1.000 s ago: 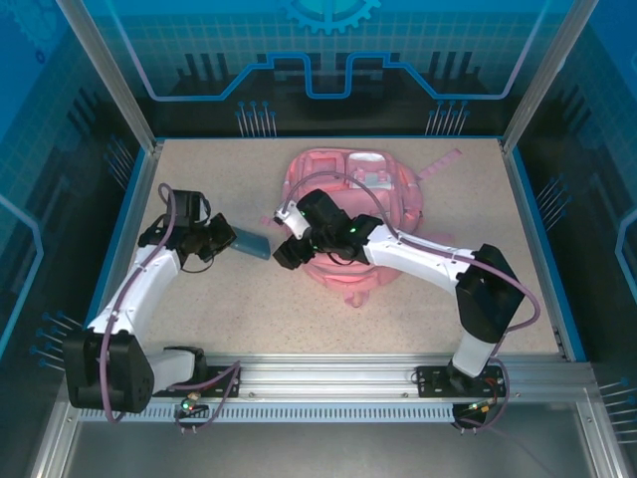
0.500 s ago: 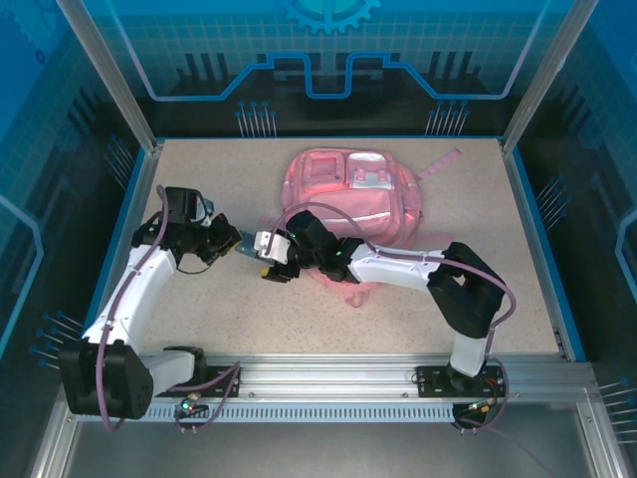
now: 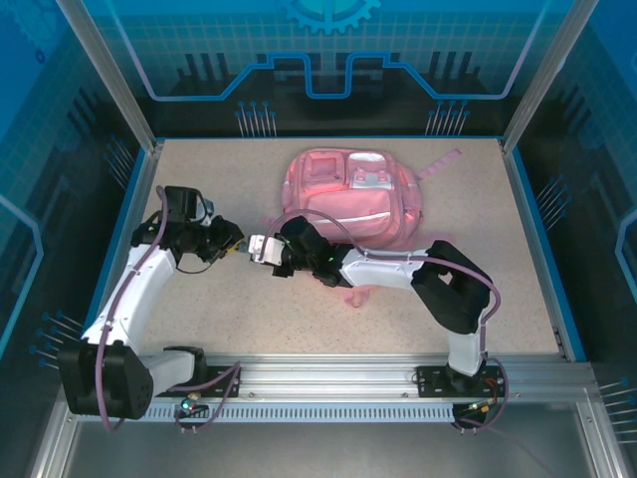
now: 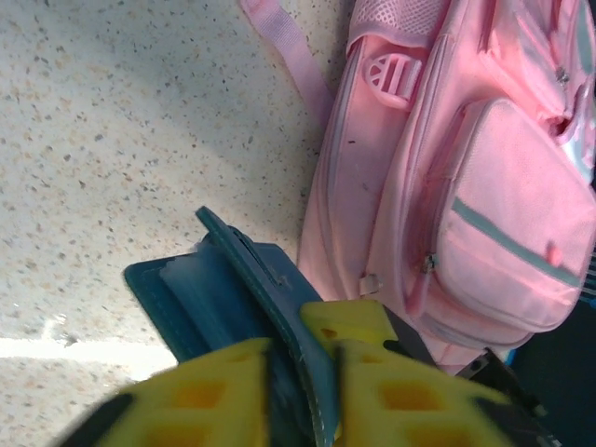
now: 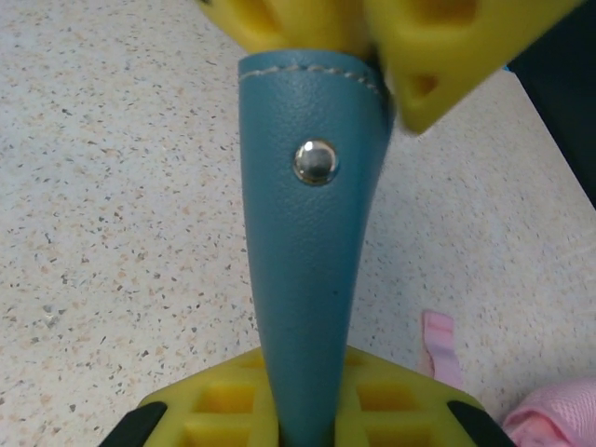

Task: Pack the student bag
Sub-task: Pass the card holder, then open the student bag at the top-center of the table.

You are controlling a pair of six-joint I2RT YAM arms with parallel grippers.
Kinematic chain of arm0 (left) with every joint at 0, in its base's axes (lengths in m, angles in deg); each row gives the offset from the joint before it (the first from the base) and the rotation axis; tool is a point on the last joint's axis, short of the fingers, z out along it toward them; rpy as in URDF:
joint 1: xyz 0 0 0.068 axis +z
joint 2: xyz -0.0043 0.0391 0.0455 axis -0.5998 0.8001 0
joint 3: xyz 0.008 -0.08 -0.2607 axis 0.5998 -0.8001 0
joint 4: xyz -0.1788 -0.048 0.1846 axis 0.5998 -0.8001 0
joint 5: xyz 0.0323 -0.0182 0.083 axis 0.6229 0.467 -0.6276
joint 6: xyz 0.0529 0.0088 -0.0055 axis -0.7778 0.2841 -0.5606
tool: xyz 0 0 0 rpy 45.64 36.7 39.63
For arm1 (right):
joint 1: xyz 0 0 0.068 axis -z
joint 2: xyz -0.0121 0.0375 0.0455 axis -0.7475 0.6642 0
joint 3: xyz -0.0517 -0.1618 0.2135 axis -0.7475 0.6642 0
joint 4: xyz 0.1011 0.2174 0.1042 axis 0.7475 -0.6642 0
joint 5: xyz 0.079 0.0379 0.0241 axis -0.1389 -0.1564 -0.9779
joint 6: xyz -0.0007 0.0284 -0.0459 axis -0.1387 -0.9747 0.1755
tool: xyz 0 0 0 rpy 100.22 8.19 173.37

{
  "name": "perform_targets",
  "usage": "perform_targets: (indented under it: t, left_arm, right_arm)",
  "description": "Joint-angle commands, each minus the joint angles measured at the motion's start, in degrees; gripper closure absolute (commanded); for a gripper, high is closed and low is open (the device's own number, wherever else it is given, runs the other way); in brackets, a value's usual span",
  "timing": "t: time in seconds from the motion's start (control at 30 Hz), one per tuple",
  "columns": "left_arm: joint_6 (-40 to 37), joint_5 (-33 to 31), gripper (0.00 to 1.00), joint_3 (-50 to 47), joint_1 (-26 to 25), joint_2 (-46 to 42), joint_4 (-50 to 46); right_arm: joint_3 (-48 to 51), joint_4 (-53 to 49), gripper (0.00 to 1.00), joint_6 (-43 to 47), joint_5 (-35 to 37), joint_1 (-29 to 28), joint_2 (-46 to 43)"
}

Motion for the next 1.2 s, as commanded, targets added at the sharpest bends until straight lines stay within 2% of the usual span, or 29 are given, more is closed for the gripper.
perform_targets:
  t: [0.0, 0.1, 0.23, 0.37, 0.43, 0.5, 0.6, 0.77, 0.87, 0.97, 1.17]
  left_arm:
    - [-1.1, -0.64, 0.52, 3.84, -0.41, -2.06, -0.47]
    - [-3.23, -2.89, 0.35, 6.02, -0.49, -2.53, 0.69]
    - [-6.12, -4.65, 0.22, 6.43, -3.07, -3.63, 6.2]
    - [-10.64, -5.78, 0.14, 7.45, -9.45, -1.56, 10.07]
    - [-13.88, -6.29, 0.11, 8.33, -14.42, 0.74, 11.95]
    - [-17.31, -8.03, 0.1, 9.25, -19.07, 3.23, 13.79]
    - [-23.97, -14.3, 0.09, 10.76, -26.17, 8.1, 16.65]
    - [-36.87, -17.59, 0.1, 16.39, -33.88, 18.58, 16.16]
    - [-42.72, -17.27, 0.1, 19.8, -36.53, 24.5, 15.69]
    - [-47.22, -14.23, 0.13, 24.46, -37.85, 30.58, 14.04]
    - [-54.21, -12.39, 0.3, 36.18, -39.41, 42.01, 6.24]
  right_arm:
    - [2.2, 0.74, 0.89, -5.44, 1.61, 0.32, -7.15]
    - [4.37, -5.94, 0.91, -13.43, 2.37, 2.32, -14.46]
    - [8.09, -15.06, 0.92, -26.71, 1.78, 7.8, -25.44]
    - [10.98, -25.22, 0.93, -37.39, 1.35, 14.75, -35.15]
    - [12.16, -30.71, 0.93, -41.81, 1.25, 18.83, -40.37]
    - [12.59, -35.67, 0.92, -45.77, 0.98, 22.64, -43.99]
    - [13.19, -41.61, 0.92, -50.3, -1.49, 28.74, -48.0]
    - [15.85, -45.41, 0.93, -56.64, -8.91, 37.95, -51.55]
    - [17.6, -45.14, 0.93, -59.13, -12.96, 42.29, -52.88]
    - [20.33, -44.01, 0.93, -60.75, -16.32, 45.39, -53.46]
    - [21.71, -43.73, 0.92, -61.26, -19.0, 48.88, -54.48]
